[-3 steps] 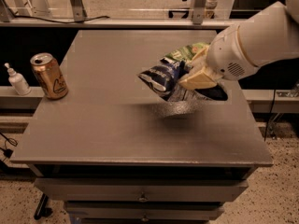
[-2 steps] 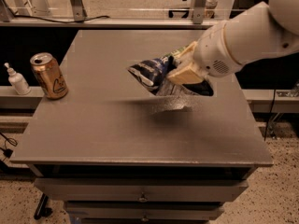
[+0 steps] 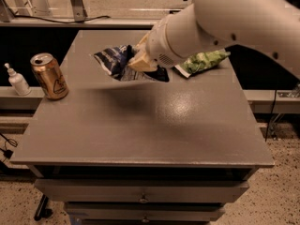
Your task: Move blue chip bag near orange can
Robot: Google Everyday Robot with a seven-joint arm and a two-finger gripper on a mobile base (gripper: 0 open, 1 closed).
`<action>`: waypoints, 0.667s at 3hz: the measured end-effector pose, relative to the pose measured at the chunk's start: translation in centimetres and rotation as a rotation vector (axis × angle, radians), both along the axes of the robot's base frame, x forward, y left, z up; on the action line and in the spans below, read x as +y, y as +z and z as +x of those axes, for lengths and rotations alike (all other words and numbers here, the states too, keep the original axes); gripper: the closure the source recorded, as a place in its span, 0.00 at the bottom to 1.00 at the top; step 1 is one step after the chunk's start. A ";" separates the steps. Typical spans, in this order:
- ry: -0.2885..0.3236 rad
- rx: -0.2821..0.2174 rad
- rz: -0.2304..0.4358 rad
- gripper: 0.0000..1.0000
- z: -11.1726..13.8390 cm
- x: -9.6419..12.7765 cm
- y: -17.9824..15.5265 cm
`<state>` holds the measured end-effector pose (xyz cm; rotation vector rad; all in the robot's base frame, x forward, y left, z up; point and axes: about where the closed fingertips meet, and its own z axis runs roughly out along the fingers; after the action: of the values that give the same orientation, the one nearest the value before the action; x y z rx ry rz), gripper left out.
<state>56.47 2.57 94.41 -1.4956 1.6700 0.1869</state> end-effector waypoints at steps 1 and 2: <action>0.015 -0.059 -0.019 1.00 2.6 3.8 -0.5; 0.037 -0.102 -0.033 1.00 4.4 7.0 -1.2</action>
Offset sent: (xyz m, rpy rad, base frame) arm 0.0697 0.1077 -0.0257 -0.0495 -0.1468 0.0626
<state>60.89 9.54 93.20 -1.5362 1.5718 0.1013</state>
